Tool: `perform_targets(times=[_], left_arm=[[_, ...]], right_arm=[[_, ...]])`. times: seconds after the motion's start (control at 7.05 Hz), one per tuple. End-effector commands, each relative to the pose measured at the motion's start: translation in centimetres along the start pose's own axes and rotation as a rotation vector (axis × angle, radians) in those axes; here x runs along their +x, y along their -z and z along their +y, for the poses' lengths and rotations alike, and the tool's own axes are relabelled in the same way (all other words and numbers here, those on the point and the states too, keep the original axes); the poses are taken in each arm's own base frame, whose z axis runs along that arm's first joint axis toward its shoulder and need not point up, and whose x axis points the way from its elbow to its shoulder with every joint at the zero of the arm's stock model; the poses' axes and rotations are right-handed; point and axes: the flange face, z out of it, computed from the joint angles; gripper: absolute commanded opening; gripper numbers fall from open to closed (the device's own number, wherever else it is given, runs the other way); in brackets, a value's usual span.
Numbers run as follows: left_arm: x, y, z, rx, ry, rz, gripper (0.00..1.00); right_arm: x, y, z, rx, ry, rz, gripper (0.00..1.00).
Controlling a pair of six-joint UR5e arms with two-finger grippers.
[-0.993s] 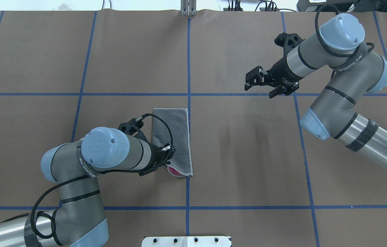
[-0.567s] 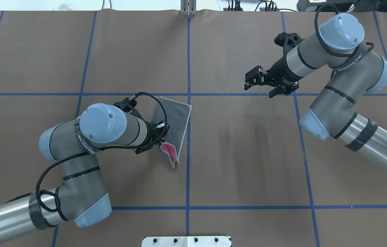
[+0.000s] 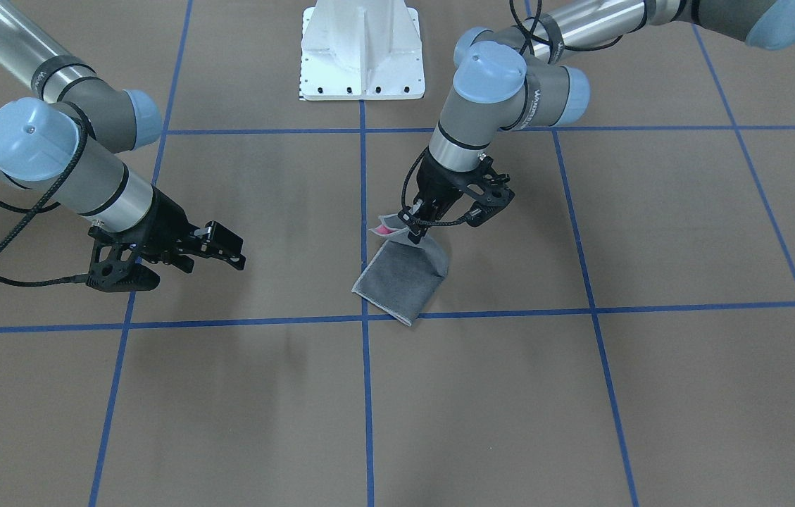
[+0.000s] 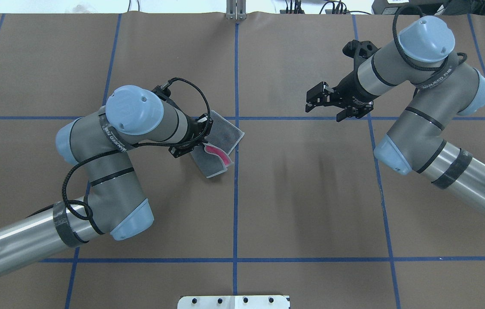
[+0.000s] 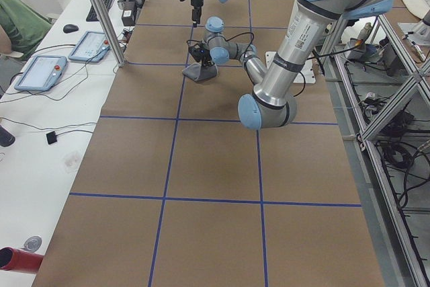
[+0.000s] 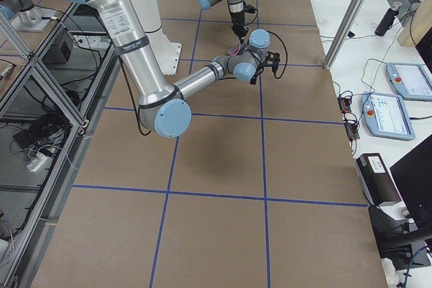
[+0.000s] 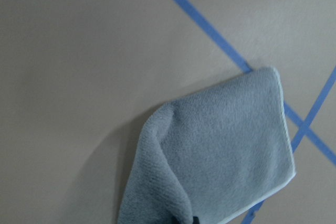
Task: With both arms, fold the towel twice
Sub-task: 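Lift the strip's near end with the left gripper and fold it toward its far end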
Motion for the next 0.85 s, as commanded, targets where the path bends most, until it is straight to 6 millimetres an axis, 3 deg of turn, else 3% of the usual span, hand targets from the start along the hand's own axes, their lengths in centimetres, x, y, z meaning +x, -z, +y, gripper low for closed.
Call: perform_targets(times=[0.0, 0.28, 0.71], left_arm=[[3.9, -0.9, 0.4, 0.004, 0.008, 0.007, 0.0], [4.5, -2.5, -0.4, 0.005, 0.012, 0.023, 0.0], [4.5, -3.7, -4.5, 0.03, 0.089, 0.06, 0.0]], right_arm=[[0.3, -0.3, -0.2, 0.0, -0.003, 0.006, 1.0], [0.6, -0.5, -0.3, 0.002, -0.007, 0.011, 1.0], [0.4, -0.6, -0.4, 0.01, -0.006, 0.015, 1.0]])
